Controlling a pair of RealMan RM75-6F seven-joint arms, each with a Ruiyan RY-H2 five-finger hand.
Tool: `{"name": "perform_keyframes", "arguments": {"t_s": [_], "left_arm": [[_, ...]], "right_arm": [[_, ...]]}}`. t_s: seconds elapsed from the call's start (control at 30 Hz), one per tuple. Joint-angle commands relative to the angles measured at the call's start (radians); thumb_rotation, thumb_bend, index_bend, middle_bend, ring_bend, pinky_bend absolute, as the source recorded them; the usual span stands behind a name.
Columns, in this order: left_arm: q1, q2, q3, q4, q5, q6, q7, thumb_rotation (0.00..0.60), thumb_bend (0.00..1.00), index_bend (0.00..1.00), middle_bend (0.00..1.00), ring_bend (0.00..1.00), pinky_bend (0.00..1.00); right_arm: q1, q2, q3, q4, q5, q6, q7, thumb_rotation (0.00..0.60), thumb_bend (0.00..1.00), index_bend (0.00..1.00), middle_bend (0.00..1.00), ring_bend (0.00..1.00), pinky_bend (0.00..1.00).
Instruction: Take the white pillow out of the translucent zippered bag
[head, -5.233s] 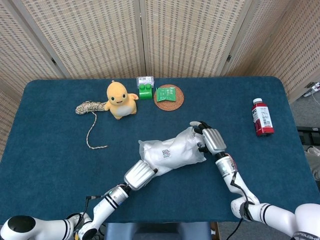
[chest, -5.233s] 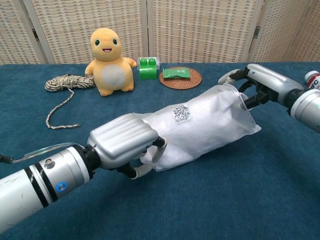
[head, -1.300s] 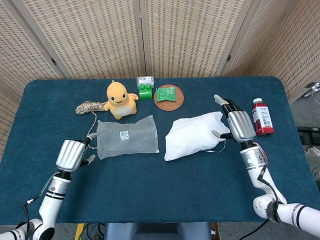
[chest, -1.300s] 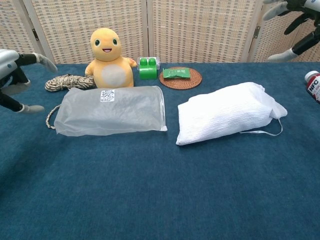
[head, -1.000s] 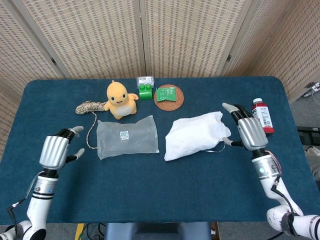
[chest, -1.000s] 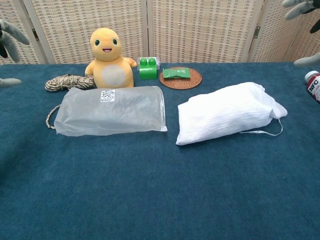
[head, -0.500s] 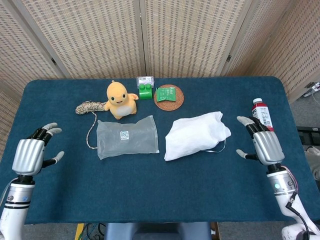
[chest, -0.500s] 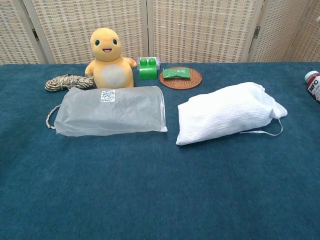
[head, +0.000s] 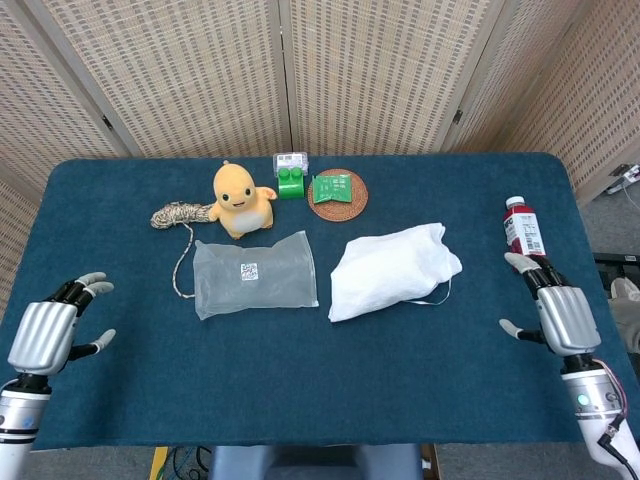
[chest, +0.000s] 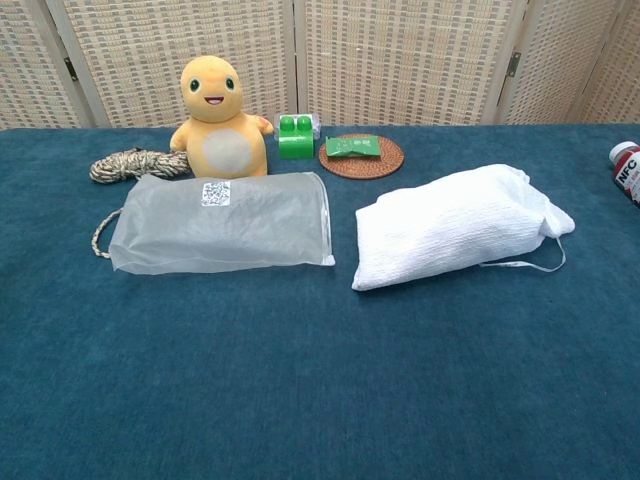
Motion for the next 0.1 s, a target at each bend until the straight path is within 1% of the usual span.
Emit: {"name": "perform_keyframes", "arguments": {"t_s": [0.03,0.1], "left_arm": [[0.001,0.0,0.0,-0.002,0.003,-0.001,0.002,0.6,0.21,0.29,0.22,0.25,0.52],[0.001,-0.003,0.0,-0.002,0.004,-0.003,0.006,0.6,0.21,0.29,0.22,0.25,0.52]], "right_arm": [[-0.002,0.002,0.004,0.001,0.0,0.0,0.003,0.6,0.0,0.15,0.18,0.08,0.28],[-0.002,0.0,0.007,0.004,-0.004,-0.001,0.004,0.6,0.0,0.15,0.18,0.08,0.28]]}}
